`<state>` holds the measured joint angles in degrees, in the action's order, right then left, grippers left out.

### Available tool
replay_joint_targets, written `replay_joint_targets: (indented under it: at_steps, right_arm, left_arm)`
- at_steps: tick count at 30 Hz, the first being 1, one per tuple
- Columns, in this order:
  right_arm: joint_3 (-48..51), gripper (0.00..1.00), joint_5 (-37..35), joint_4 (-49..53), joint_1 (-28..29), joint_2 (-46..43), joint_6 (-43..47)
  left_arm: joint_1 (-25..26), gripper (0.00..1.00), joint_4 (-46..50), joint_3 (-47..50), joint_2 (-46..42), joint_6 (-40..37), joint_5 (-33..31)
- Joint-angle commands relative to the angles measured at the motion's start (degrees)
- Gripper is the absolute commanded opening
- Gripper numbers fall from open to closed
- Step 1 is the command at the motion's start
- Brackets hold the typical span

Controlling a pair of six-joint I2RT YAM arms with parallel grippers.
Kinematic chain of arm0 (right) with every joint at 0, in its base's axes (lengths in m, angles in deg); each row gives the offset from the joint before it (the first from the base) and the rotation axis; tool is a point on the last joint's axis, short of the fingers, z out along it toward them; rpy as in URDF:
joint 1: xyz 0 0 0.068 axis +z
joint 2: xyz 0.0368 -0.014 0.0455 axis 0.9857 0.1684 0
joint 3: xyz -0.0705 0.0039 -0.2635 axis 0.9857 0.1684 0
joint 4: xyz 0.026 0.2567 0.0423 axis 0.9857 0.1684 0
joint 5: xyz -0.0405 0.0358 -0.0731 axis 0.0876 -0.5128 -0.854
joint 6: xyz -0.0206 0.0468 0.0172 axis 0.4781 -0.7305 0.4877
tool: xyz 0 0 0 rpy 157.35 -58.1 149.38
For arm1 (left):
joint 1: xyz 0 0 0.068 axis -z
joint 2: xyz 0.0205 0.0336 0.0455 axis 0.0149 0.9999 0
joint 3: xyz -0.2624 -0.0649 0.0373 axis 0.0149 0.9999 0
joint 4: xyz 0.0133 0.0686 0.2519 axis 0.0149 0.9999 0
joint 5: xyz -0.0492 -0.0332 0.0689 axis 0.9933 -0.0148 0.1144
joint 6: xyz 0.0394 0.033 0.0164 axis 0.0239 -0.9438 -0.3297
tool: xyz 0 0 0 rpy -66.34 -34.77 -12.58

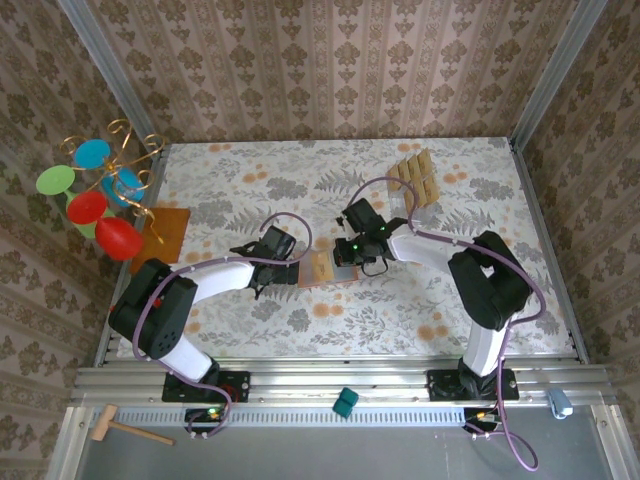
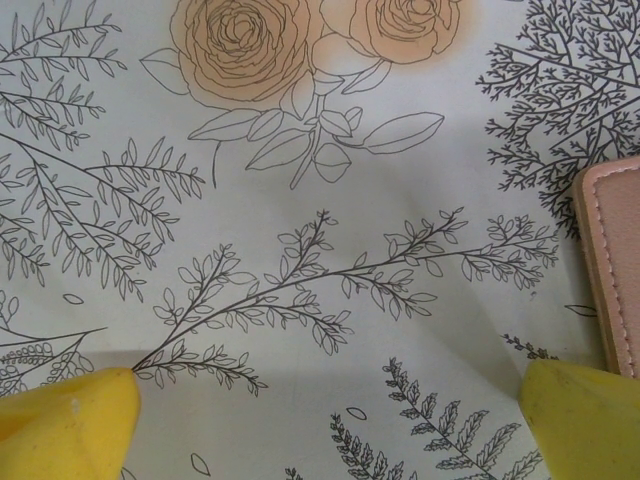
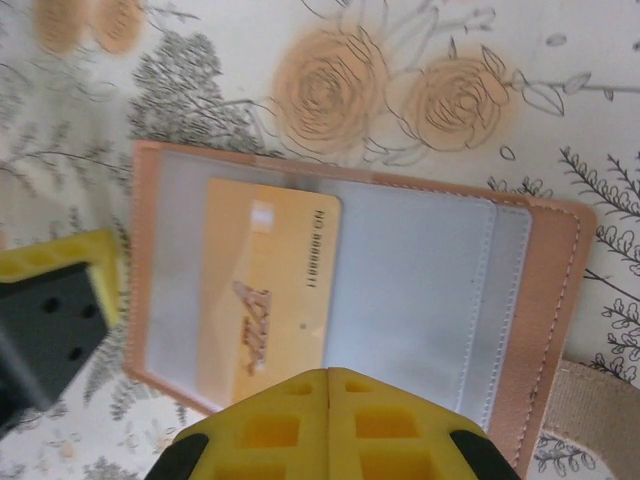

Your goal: Put the credit cards into the card holder

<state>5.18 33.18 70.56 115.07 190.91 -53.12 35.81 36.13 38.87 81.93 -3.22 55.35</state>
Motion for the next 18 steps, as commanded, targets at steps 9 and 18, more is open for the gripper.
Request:
replay_joint_targets:
  at_steps: [9, 18]
  right_arm:
    - [-3.18, 0.01, -1.04, 2.63, 1.83, 4.81, 1.39]
    - [-4.01, 0.01, -0.29, 2.14, 2.93, 6.53, 0.86]
  left_arm:
    - [-0.14, 1.00, 0.05, -0.09, 2.95, -1.67, 0.88]
    - [-0.17, 1.00, -0.53, -0.43, 3.78, -1.83, 1.44]
